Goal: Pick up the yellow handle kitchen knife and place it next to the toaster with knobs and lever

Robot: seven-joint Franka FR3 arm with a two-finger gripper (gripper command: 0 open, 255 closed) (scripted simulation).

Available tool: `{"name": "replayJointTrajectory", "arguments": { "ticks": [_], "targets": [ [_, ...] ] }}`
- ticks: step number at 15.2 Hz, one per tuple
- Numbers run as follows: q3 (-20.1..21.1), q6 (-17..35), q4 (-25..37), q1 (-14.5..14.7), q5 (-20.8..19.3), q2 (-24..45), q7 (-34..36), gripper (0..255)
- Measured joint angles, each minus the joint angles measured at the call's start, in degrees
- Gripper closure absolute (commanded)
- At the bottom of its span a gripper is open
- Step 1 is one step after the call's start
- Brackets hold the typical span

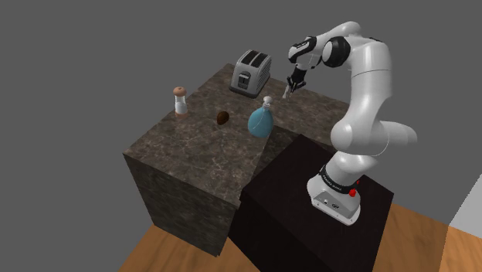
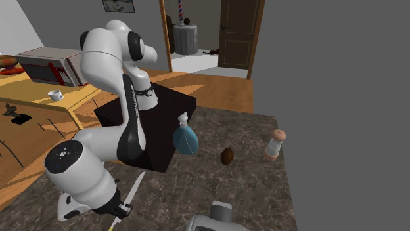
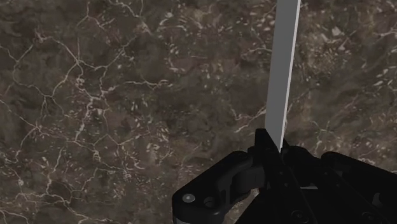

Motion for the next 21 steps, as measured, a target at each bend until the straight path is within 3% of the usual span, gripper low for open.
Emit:
{"name": "replayJointTrajectory", "arguments": {
  "ticks": [21],
  "targets": [
    [0.6,6.3,5.1,-0.5,0.5,11.4,-0.1,255]
  ]
}}
